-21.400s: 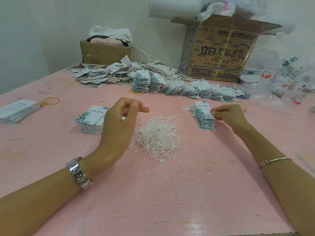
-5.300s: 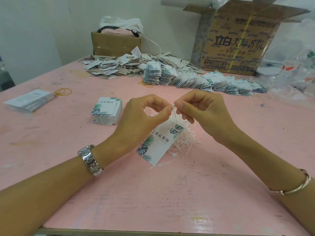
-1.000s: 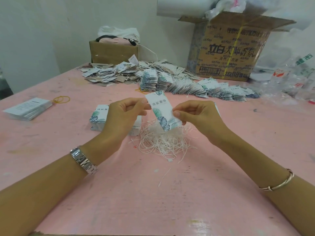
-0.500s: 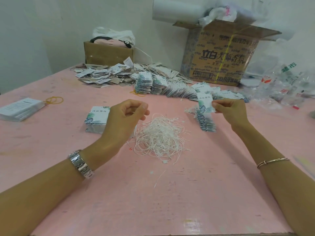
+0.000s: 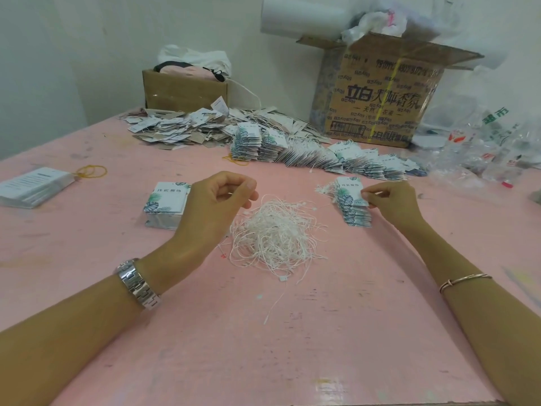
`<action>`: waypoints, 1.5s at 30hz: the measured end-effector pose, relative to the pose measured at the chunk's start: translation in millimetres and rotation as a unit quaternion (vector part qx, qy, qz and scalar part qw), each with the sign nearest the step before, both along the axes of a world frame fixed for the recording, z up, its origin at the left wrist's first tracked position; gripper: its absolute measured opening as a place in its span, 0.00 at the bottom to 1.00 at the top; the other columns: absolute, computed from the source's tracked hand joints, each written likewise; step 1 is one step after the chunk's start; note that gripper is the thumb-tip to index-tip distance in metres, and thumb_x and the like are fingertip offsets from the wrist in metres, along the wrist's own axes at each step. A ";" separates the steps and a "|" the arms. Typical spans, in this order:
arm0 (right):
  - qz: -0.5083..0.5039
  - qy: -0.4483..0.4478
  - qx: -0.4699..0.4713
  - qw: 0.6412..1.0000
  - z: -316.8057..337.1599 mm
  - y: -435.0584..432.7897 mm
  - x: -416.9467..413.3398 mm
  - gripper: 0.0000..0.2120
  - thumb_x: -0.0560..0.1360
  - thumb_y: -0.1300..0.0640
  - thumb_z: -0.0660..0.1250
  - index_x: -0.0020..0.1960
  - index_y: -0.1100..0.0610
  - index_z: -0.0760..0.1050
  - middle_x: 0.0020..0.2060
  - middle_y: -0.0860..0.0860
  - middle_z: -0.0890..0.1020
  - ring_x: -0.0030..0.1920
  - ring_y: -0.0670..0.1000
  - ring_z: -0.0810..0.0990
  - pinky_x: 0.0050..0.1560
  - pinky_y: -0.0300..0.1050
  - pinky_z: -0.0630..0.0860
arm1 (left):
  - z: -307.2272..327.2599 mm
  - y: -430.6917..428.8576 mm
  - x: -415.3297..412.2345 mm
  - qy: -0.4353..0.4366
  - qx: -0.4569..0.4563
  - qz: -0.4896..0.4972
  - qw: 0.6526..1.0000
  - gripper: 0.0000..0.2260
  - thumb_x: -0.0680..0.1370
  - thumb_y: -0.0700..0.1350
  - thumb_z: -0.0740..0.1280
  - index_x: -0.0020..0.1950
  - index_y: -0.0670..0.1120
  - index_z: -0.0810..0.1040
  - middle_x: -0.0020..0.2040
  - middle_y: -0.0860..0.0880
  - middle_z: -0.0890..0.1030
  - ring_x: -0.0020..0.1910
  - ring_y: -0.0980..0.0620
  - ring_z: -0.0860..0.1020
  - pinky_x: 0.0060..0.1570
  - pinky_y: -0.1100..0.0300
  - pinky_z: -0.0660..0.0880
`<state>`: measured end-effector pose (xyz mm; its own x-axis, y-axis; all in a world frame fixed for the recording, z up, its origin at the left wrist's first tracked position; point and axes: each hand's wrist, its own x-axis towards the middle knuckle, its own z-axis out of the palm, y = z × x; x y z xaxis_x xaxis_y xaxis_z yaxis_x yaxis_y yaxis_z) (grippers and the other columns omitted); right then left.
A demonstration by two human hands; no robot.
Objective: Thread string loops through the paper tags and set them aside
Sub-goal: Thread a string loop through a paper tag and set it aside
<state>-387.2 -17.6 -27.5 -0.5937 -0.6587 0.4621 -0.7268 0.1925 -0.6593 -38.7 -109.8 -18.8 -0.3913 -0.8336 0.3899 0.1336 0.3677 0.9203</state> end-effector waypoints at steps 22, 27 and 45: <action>0.148 0.119 0.000 0.982 25.1 -8.2 96.2 0.04 0.75 0.60 0.73 0.47 0.59 0.85 0.39 0.50 0.84 0.35 0.40 0.76 0.37 0.26 0.69 | -7.4 -0.1 0.1 -0.060 -0.087 -0.021 0.994 0.01 0.77 0.46 0.71 0.46 0.52 0.81 0.37 0.58 0.84 0.39 0.61 0.79 0.41 0.68 0.75; 0.225 0.053 0.074 0.970 23.4 -5.7 142.9 0.11 0.74 0.48 0.72 0.42 0.55 0.85 0.36 0.46 0.82 0.34 0.45 0.73 0.34 0.34 0.68 | -9.2 1.0 0.5 -0.109 -0.132 0.000 0.985 0.02 0.77 0.49 0.71 0.44 0.55 0.81 0.37 0.60 0.81 0.38 0.63 0.76 0.37 0.68 0.70; 0.257 0.012 -0.010 0.966 22.0 -2.6 168.7 0.03 0.73 0.53 0.74 0.42 0.51 0.86 0.30 0.39 0.76 0.31 0.41 0.68 0.34 0.31 0.63 | -7.0 9.3 1.1 -0.187 -0.194 -0.031 0.962 0.10 0.79 0.48 0.68 0.60 0.53 0.81 0.56 0.52 0.77 0.52 0.55 0.76 0.45 0.70 0.66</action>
<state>-218.5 -20.3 -5.6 -0.1789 -0.8543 0.4881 -0.7385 -0.2112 -0.6404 -37.7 -100.5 -25.9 -0.6097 -0.6236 0.4892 -0.1475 0.6958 0.7030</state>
